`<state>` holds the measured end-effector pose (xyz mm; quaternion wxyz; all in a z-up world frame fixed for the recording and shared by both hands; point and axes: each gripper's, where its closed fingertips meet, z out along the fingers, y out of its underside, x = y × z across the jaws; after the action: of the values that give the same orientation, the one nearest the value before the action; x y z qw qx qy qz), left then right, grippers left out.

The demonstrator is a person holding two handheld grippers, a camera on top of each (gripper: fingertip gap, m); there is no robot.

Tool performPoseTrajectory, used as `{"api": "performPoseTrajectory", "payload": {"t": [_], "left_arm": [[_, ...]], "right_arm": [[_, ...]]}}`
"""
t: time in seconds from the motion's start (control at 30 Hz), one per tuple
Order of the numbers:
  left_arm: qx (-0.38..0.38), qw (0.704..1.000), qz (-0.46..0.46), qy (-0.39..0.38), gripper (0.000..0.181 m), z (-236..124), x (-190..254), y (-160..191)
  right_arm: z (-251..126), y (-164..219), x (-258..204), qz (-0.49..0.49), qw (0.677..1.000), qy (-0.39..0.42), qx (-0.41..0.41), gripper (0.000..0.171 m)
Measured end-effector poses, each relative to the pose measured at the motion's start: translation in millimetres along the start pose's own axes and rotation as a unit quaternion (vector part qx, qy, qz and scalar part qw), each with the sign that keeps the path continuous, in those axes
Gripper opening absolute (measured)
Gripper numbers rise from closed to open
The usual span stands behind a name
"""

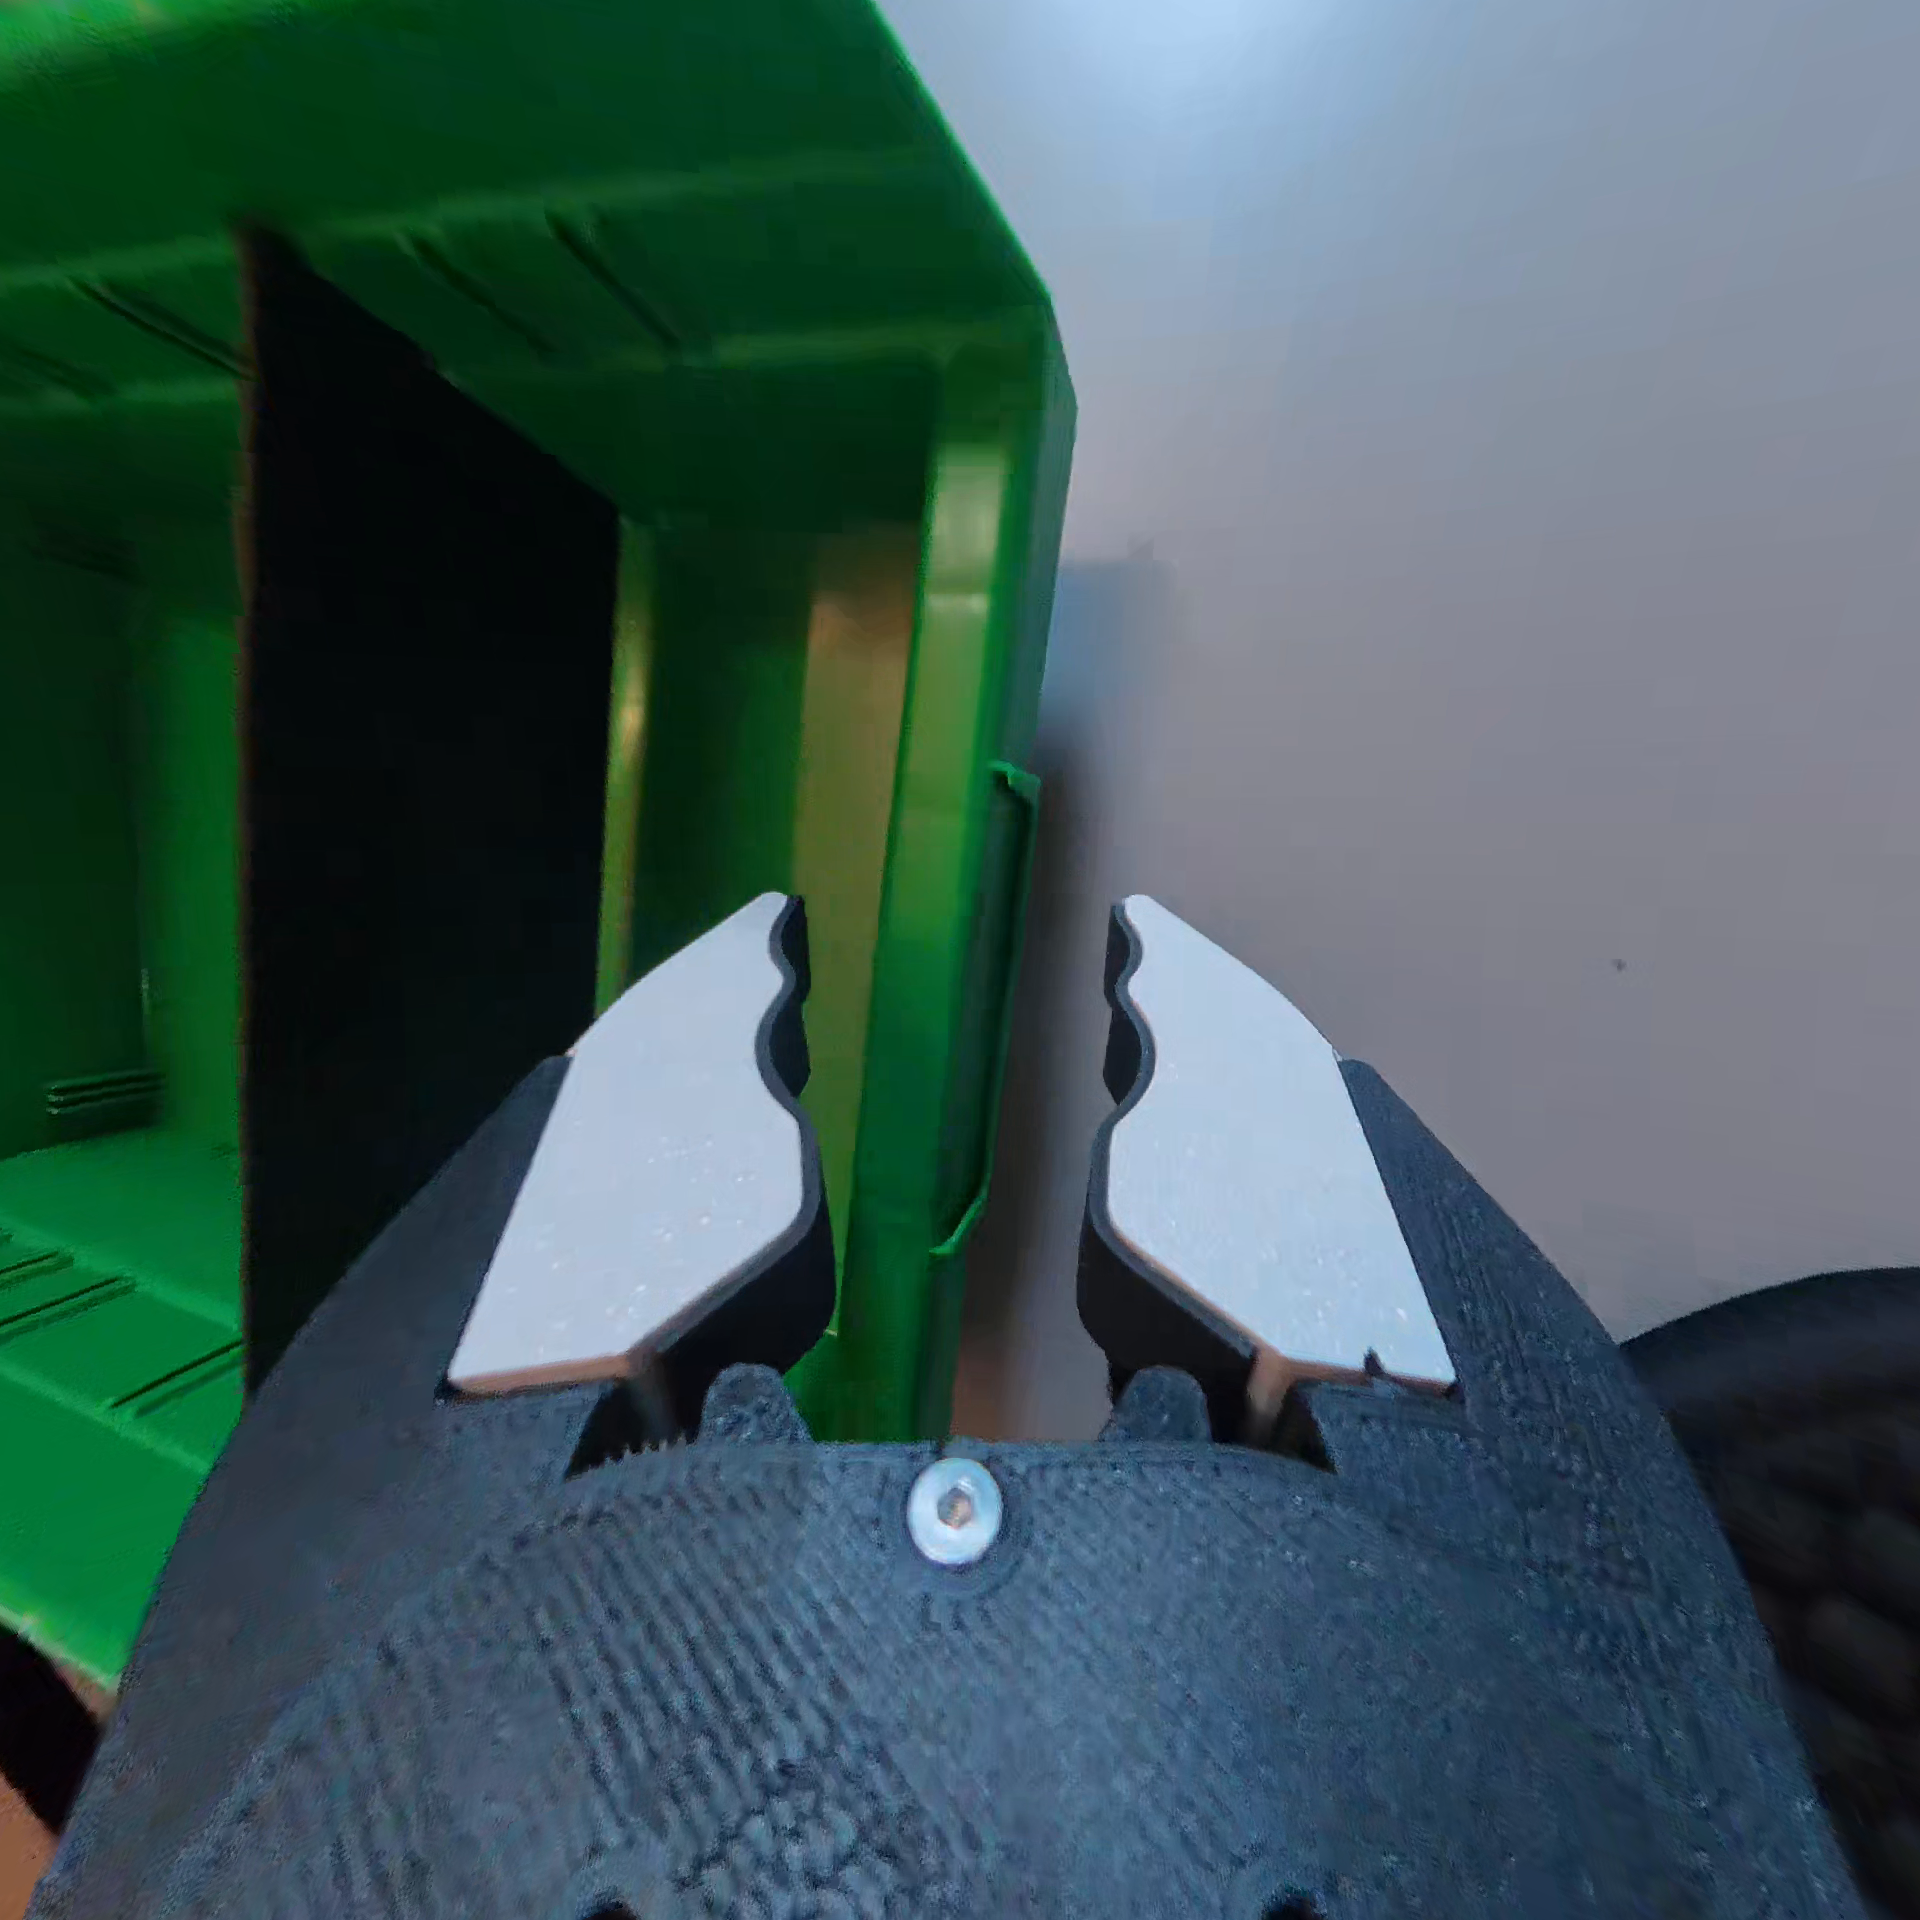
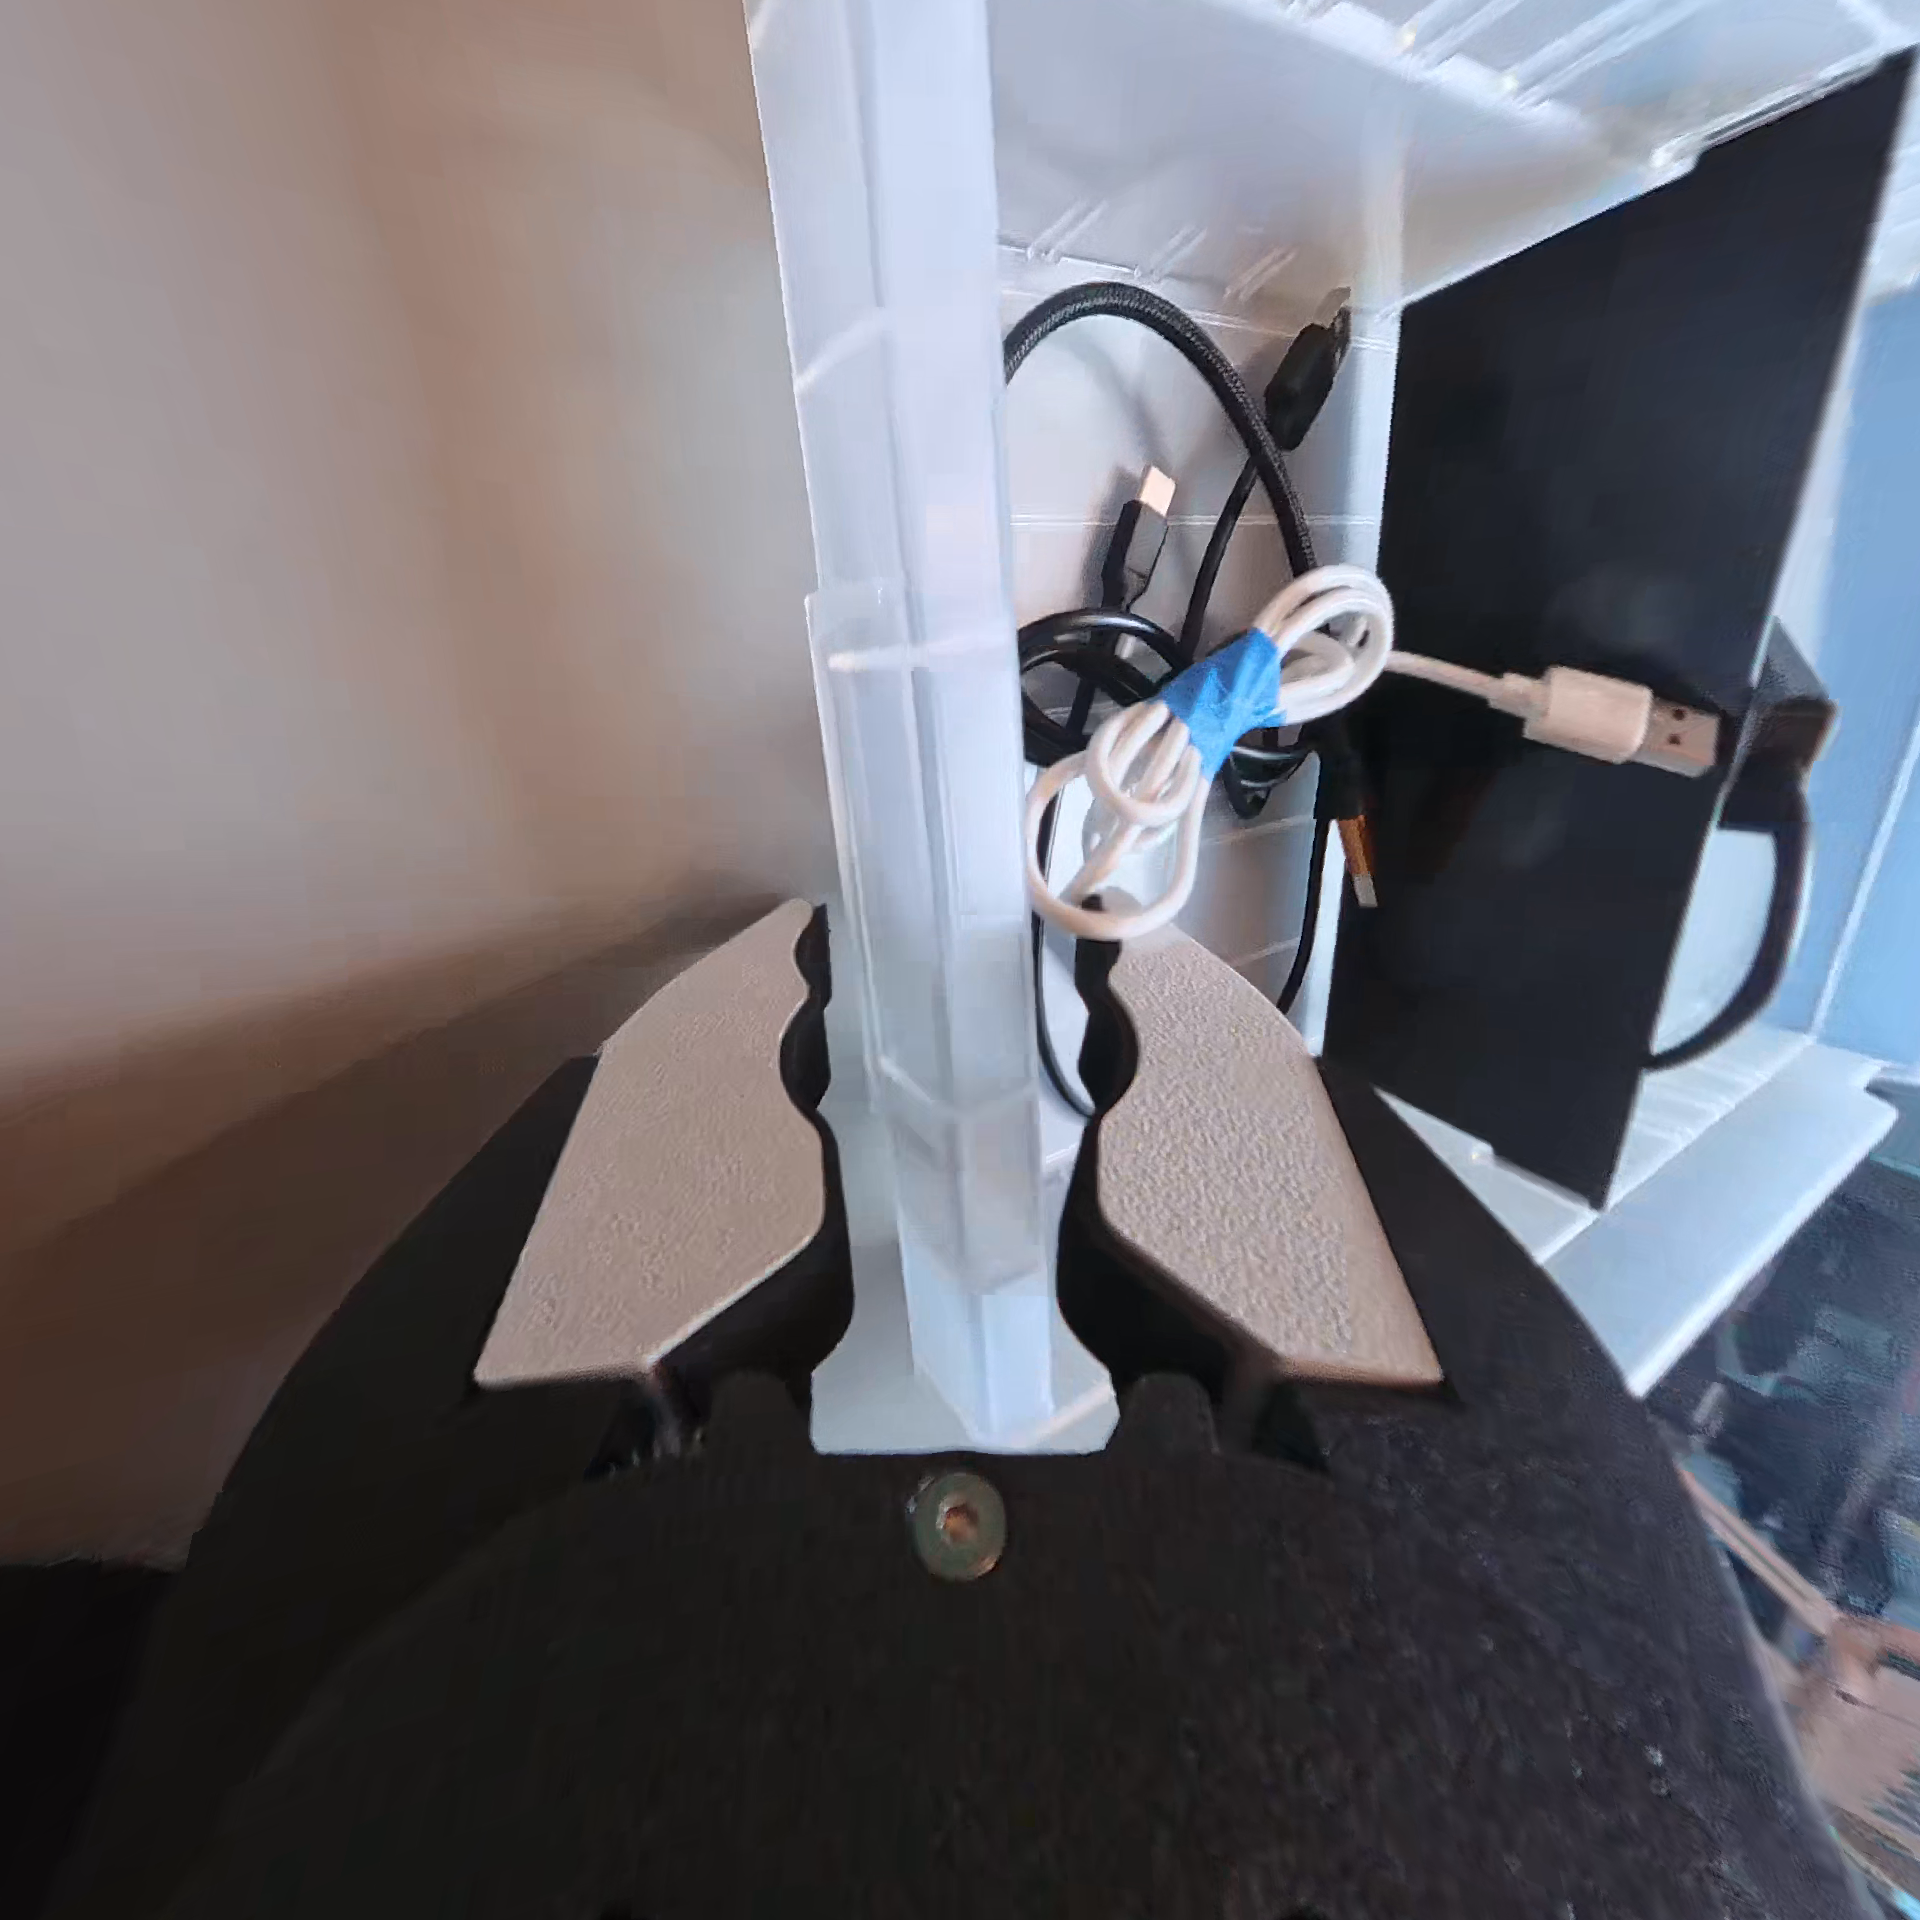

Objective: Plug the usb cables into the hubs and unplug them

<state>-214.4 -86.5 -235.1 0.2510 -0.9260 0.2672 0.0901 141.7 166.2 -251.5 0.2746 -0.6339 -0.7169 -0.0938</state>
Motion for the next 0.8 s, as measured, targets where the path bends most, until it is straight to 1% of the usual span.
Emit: {"api": "performPoseTrajectory", "payload": {"t": [0.03, 0.07, 0.1, 0.17, 0.37, 0.63, 0.73, 0.8], "left_arm": [[-0.023, 1.0, 0.011, 0.002, 0.051, 7.0, 1.6, 8.0], [-0.034, 0.999, 0.02, -0.005, 0.044, 12.7, 0.1, 11.7], [-0.019, 0.999, 0.026, -0.022, 0.031, 14.9, -4.9, 7.0], [-0.01, 0.998, 0.054, -0.035, 0.031, 15.8, -5.4, 3.9], [0.024, 0.993, 0.117, -0.016, 0.031, 13.8, 24.7, -14.5], [0.059, 0.978, 0.198, 0.027, 0.032, 23.6, 70.1, -64.7], [0.07, 0.973, 0.219, 0.028, 0.032, 31.9, 73.0, -83.7], [0.079, 0.969, 0.234, 0.009, 0.032, 37.3, 66.5, -93.9]], "right_arm": [[5.6, -3.1, 0.3, -0.02, 1.0, 0.002, 0.002, 0.036], [7.3, -9.1, 0.9, -0.034, 0.999, 0.008, 0.015, 0.031], [8.1, -10.7, 2.7, -0.051, 0.998, 0.019, 0.012, 0.03], [6.5, -12.8, 1.9, -0.097, 0.994, 0.039, 0.015, 0.03], [-14.8, -12.6, -31.0, -0.143, 0.988, 0.032, 0.052, 0.03], [-47.3, -29.5, -85.8, -0.225, 0.966, 0.041, 0.118, 0.03], [-51.1, -39.8, -93.7, -0.244, 0.959, 0.052, 0.137, 0.03], [-52.4, -45.9, -95.4, -0.254, 0.953, 0.067, 0.151, 0.031]]}}
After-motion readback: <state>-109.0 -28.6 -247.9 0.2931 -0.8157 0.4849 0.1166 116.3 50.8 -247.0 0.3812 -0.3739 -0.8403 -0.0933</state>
